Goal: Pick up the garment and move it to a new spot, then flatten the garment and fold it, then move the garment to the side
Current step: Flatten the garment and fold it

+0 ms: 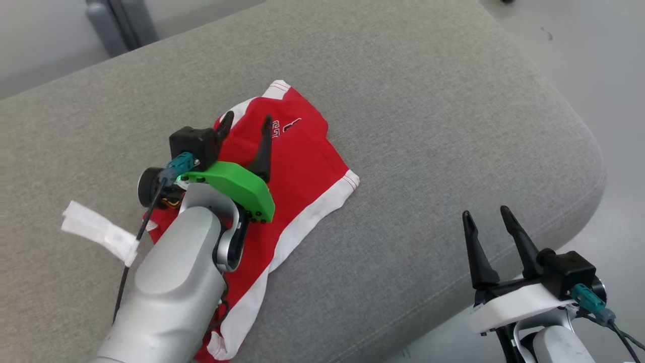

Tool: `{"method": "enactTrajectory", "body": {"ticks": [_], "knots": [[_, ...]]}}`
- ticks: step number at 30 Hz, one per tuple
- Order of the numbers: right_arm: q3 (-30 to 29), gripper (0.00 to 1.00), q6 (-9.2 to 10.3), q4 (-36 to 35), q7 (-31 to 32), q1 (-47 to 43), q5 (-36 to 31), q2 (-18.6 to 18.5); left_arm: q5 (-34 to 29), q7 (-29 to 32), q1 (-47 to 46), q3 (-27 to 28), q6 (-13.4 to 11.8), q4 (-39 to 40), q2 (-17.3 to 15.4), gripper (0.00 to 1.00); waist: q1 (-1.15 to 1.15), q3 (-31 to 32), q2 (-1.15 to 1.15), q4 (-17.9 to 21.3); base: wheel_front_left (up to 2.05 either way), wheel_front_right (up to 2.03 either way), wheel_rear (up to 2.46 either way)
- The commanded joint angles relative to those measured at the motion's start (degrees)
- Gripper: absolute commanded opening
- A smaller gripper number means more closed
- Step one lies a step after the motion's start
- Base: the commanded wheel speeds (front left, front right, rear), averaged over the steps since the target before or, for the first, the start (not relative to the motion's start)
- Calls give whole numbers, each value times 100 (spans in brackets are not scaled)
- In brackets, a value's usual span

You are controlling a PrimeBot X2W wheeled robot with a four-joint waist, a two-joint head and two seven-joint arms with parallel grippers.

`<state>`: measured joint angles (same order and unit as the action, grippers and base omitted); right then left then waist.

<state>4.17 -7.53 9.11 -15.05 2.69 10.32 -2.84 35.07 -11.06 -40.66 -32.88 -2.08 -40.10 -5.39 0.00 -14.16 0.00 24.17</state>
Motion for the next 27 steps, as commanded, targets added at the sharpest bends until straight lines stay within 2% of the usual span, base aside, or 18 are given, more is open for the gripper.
{"method": "enactTrajectory", "body": {"ticks": [1,7,12,15,23,27], "knots": [[-63,100,8,-50,-19,-51,-60,-10,39,-157,228,90,-39,124,-13,100,0,163,0,-207,0,0,0],[-329,100,8,-269,-19,-168,-374,-11,-222,-417,1157,482,-276,1289,-160,100,0,494,0,-715,0,0,0],[-588,100,7,-442,-19,-281,-622,-10,-810,-407,2493,1062,-474,2501,-243,100,0,763,0,-1182,0,0,0],[-744,100,7,-470,-19,-342,-698,-12,-1132,-408,3260,1456,-526,2922,-200,100,0,875,0,-1432,0,0,0],[-1008,100,8,-334,-19,-636,-748,-12,-1722,-410,4612,2349,-302,3428,108,100,0,1174,0,-1930,0,0,0],[-1022,100,8,-203,-19,-802,-771,-11,-2016,-409,4995,2515,-87,3533,202,100,0,1297,0,-2078,0,0,0]]}}
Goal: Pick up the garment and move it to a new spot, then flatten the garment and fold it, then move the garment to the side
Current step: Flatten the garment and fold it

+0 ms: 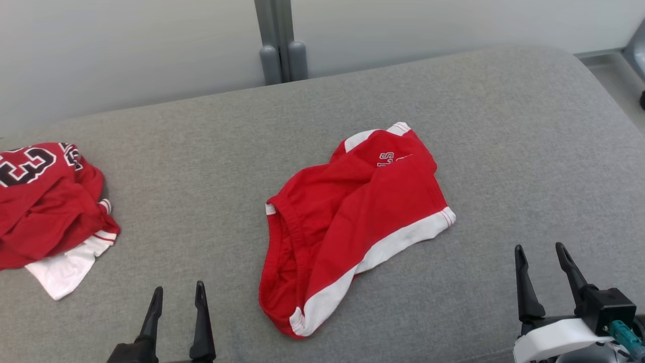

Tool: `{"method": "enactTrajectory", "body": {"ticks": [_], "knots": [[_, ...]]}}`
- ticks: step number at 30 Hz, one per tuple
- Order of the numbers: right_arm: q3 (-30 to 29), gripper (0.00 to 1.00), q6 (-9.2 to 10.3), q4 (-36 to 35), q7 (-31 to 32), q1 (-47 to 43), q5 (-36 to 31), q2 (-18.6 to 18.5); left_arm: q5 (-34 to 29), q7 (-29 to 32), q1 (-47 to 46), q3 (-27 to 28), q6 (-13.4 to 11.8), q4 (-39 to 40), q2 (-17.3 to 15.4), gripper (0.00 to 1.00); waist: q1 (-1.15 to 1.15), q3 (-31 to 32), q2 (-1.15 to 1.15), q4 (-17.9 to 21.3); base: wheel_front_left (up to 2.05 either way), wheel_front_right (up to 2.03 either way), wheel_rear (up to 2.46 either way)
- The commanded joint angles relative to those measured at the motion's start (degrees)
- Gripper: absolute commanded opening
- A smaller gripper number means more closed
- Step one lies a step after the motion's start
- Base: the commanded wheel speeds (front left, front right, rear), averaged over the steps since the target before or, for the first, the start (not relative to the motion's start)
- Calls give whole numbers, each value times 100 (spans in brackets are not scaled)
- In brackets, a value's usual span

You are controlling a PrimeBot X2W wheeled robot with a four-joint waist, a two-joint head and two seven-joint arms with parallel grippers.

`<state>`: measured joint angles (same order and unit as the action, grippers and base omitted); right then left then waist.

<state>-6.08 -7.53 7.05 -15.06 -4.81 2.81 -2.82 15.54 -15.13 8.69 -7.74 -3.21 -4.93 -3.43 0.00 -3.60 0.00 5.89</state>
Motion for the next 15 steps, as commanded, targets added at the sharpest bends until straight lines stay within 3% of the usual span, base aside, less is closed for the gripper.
{"method": "enactTrajectory", "body": {"ticks": [1,8,15], "knots": [[10,100,8,45,-17,-87,-19,-13,-137,-2,125,33,106,42,18,100,0,257,0,-282,0,0,0],[86,100,8,260,-17,-141,-68,-14,-434,-2,330,361,457,-71,47,100,0,309,0,-372,0,0,0],[164,100,7,321,-17,-48,-87,-13,-401,-2,305,450,520,-93,53,100,0,314,0,-377,0,0,0]]}}
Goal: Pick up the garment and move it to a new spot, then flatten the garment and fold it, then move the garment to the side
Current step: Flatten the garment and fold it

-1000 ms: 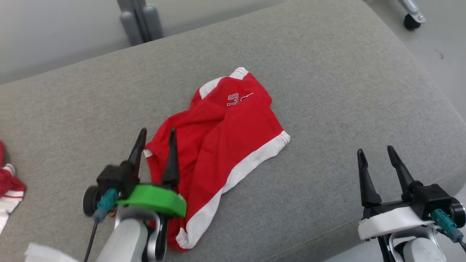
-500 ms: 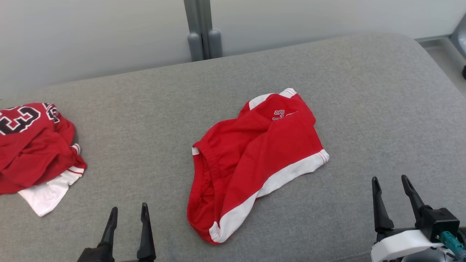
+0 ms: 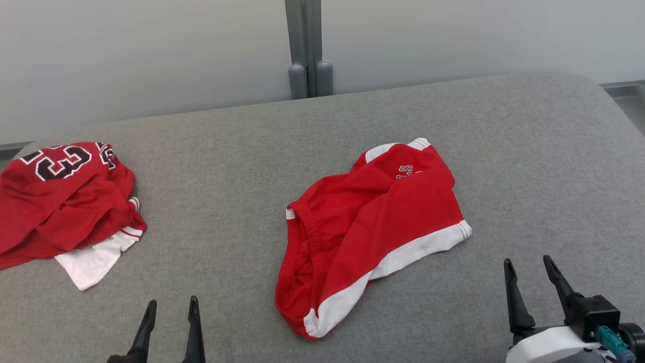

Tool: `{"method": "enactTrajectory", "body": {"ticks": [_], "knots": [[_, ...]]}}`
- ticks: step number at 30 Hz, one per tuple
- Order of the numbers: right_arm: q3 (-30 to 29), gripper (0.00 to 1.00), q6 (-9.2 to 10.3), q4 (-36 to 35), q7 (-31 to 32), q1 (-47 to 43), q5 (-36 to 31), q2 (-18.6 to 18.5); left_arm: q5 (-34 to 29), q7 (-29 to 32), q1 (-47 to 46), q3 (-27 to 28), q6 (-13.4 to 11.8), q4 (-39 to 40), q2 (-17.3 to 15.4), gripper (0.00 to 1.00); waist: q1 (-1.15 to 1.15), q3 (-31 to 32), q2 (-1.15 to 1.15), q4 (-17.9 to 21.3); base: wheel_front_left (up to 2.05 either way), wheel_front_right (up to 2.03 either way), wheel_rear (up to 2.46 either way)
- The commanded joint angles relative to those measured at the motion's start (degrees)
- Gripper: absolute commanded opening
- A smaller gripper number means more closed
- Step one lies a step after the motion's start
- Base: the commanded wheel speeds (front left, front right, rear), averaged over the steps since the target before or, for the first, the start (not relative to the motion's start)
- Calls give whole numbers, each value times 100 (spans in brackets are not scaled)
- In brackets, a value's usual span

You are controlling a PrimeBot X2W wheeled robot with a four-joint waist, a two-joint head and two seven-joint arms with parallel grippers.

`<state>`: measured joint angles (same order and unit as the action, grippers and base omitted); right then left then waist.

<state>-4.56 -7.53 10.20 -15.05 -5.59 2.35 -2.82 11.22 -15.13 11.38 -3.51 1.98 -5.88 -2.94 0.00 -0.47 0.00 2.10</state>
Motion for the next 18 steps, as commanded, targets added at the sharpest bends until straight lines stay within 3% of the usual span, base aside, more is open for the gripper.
{"method": "enactTrajectory", "body": {"ticks": [1,18], "knots": [[32,100,8,10,-18,39,-38,-13,54,-2,38,14,-31,12,4,100,0,4,0,8,0,0,0],[71,100,7,-32,-19,118,-72,-16,41,-2,38,-52,-74,80,2,100,0,22,0,40,0,0,0]]}}
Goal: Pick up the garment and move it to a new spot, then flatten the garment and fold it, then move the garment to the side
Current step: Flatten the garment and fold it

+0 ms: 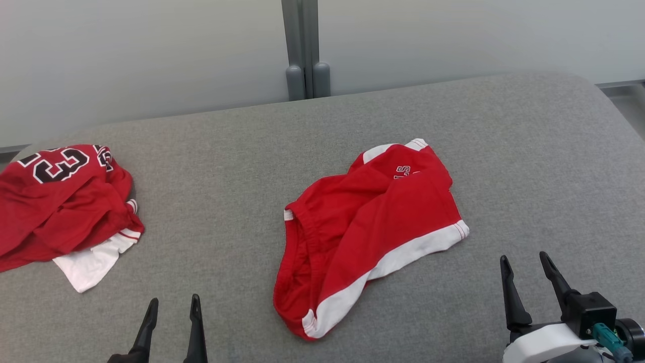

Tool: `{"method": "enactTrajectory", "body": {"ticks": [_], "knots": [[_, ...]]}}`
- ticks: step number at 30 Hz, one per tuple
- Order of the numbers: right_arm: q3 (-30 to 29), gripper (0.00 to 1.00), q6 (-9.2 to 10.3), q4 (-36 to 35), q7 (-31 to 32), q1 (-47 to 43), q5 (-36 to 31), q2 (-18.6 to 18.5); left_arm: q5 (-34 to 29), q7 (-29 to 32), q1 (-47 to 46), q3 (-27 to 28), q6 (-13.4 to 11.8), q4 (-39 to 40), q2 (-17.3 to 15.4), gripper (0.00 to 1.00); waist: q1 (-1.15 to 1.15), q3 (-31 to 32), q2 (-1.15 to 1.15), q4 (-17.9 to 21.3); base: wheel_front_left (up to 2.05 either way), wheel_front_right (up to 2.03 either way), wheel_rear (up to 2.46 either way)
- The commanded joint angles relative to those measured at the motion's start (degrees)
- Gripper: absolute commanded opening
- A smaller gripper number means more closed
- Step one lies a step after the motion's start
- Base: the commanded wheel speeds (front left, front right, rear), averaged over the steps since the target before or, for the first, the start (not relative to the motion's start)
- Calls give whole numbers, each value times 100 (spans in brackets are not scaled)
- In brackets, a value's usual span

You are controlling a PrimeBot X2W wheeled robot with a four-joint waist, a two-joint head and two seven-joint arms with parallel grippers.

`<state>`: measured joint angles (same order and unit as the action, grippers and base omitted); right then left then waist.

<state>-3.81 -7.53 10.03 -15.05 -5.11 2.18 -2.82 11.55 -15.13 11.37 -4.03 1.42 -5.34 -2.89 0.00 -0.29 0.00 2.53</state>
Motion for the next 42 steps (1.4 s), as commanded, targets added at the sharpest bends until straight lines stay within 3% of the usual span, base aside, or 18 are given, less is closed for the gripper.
{"method": "enactTrajectory", "body": {"ticks": [1,6,9,17,23,30,42], "knots": [[-2,100,7,-14,-18,84,-55,-23,24,-2,66,-10,-29,26,-2,100,0,7,0,-8,0,0,0],[-47,100,8,59,-18,284,-10,-82,-41,-2,22,-276,88,-202,-2,100,0,-16,0,-56,0,0,0],[28,100,8,456,33,570,-82,-199,-87,120,-279,-532,182,-278,-4,100,0,-78,0,-57,0,0,0],[708,100,7,1614,1561,1939,-281,-817,-106,2086,-1107,-1831,559,196,-166,100,0,-475,0,-109,0,0,0],[1540,100,9,2237,2026,2594,42,-991,321,2965,-1701,-2759,607,312,-533,100,0,-744,0,-120,0,0,0],[1982,100,9,2659,1980,2958,364,-1117,755,3302,-2045,-3073,606,231,-987,100,0,-841,0,-91,0,0,0],[2565,100,8,3086,1642,3221,687,-1163,1046,3368,-2209,-3272,608,-163,-1257,100,0,-924,0,6,0,0,0]]}}
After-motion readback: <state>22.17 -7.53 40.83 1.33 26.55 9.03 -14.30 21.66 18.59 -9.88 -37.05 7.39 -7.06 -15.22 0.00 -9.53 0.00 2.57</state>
